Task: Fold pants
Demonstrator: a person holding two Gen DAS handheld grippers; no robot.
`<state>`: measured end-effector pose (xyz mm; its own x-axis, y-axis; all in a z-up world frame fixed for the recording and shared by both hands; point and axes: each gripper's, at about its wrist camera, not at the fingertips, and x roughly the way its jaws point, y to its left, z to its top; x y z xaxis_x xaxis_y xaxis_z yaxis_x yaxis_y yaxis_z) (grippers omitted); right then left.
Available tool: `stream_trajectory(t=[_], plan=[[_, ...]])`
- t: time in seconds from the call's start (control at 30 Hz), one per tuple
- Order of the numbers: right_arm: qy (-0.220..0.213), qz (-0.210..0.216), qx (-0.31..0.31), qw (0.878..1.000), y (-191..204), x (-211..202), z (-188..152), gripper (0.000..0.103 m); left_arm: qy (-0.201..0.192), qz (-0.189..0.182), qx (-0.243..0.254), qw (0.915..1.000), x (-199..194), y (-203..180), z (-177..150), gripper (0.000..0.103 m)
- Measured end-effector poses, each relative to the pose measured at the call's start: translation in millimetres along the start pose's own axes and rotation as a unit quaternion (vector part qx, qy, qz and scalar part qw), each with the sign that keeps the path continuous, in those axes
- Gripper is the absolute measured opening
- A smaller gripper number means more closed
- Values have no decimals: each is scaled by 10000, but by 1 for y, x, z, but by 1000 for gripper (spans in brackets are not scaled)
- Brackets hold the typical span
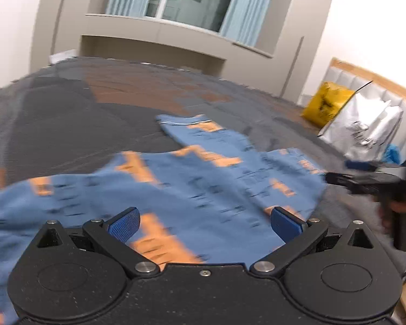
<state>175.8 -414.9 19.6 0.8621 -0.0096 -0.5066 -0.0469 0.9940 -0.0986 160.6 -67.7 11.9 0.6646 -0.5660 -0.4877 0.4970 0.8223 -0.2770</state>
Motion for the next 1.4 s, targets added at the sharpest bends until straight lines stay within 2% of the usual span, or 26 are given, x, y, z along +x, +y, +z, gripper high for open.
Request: stream_trajectory(t=[0.1,0.2,0.27,0.33,0.37,0.43,0.47,0.5,0.57,0.6,0.73,0.8,0.83,0.9,0.93,1.0,1.07,1.17,1.23,1.33,1.4], plan=[[379,-123,657,9970,-35,26,8,103,-70,-326,-149,9993,17,-19,1,102],[639,-928,472,9925,-53,49,3,103,-51,-712,-270,9971,38,-36,5,102],[819,-1093,491,9894,-69,64,-1,101,35,-869,-328,9957,54,-45,7,102],[951,-688,798,9899,-89,75,-2,87,230,-943,-440,9943,69,-50,8,100],[1047,-479,938,9889,-97,80,-3,76,314,-995,-502,9933,74,-51,8,97],[1075,-177,1184,9870,-109,85,-5,63,408,-1062,-578,9918,84,-52,6,92],[1031,-135,1204,9873,-110,85,-2,42,440,-1040,-598,9918,87,-52,5,88],[992,-99,1181,9880,-112,84,-2,30,480,-1009,-612,9919,90,-53,4,85],[974,12,1211,9878,-117,85,2,18,524,-1039,-652,9911,94,-52,2,84],[943,-61,1149,9889,-117,83,3,16,539,-1069,-664,9906,96,-53,1,83],[817,-348,673,9938,-109,80,10,18,504,-1062,-709,9905,96,-51,0,83],[1034,-539,398,9924,-102,88,8,38,494,-1052,-802,9900,95,-47,0,83],[1038,-626,252,9923,-98,90,11,43,470,-1036,-836,9900,92,-45,0,84],[987,-840,86,9915,-93,87,22,63,386,-1011,-917,9899,87,-39,0,86],[870,-867,42,9924,-88,85,32,67,349,-1009,-962,9896,84,-36,0,87],[746,-607,-74,9953,-75,88,55,82,313,-1001,-1063,9888,81,-31,-1,87],[696,-6,-247,9973,-50,98,82,89,310,-996,-1126,9882,79,-28,-1,87],[784,1007,-623,9899,4,127,120,87,282,-1008,-1223,9870,78,-23,-3,87],[900,1565,-999,9785,43,148,136,82,213,-983,-1377,9854,76,-16,-2,87],[1024,2016,-1767,9579,101,170,147,77,79,-843,-1562,9841,74,-4,-1,87],[1010,2044,-2188,9488,129,178,150,69,-30,-760,-1684,9828,72,2,0,87]])
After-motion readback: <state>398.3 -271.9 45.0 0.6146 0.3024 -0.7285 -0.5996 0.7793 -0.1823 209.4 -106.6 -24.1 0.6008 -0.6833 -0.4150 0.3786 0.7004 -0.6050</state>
